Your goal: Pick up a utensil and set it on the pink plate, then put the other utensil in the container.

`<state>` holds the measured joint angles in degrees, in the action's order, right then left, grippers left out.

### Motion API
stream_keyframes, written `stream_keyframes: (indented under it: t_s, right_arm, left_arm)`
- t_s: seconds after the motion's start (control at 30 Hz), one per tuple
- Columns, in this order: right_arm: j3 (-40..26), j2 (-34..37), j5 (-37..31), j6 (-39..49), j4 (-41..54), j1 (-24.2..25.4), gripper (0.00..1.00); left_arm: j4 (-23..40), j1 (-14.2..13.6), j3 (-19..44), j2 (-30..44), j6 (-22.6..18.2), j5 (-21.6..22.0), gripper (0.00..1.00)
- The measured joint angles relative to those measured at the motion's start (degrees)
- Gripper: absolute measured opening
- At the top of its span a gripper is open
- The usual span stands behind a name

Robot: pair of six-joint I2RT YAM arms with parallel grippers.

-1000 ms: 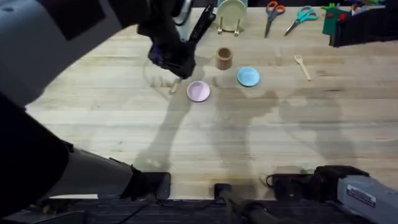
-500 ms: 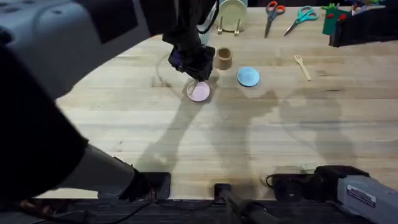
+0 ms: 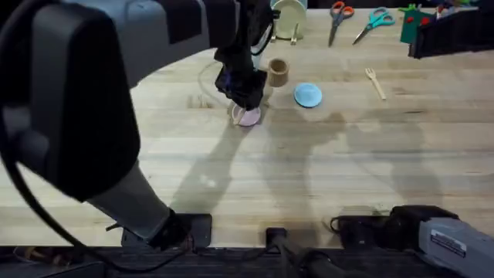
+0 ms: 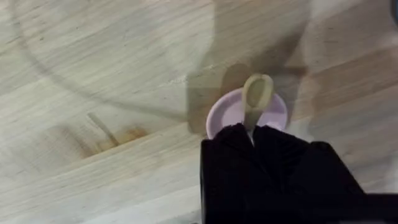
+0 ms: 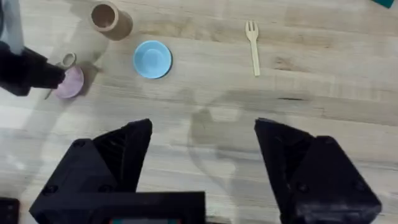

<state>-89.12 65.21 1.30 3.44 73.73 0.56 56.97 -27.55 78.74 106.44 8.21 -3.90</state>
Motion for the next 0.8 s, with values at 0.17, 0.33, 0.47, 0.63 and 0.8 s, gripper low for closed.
stream_keyframes:
  t_s: [0.17, 0.33, 0.47, 0.63, 0.8]
  right_arm:
    - [0.00, 0.00, 0.00, 0.00, 0.00, 0.00, 0.996]
    - [0.00, 0.00, 0.00, 0.00, 0.00, 0.00, 0.996]
    - [0.00, 0.00, 0.00, 0.00, 0.00, 0.00, 0.997]
    - [0.00, 0.00, 0.00, 0.00, 0.00, 0.00, 0.996]
    - [0.00, 0.01, 0.00, 0.00, 0.00, 0.00, 0.996]
  left_arm:
    - [-0.54, 0.00, 0.00, 0.98, 0.00, 0.00, 0.042]
    - [-0.55, 0.00, 0.00, 0.98, 0.00, 0.00, 0.042]
    - [-0.32, 0.00, 0.00, 0.98, 0.00, 0.00, 0.042]
    - [-0.26, 0.00, 0.00, 0.98, 0.00, 0.00, 0.042]
    - [-0.24, 0.00, 0.00, 0.98, 0.00, 0.00, 0.045]
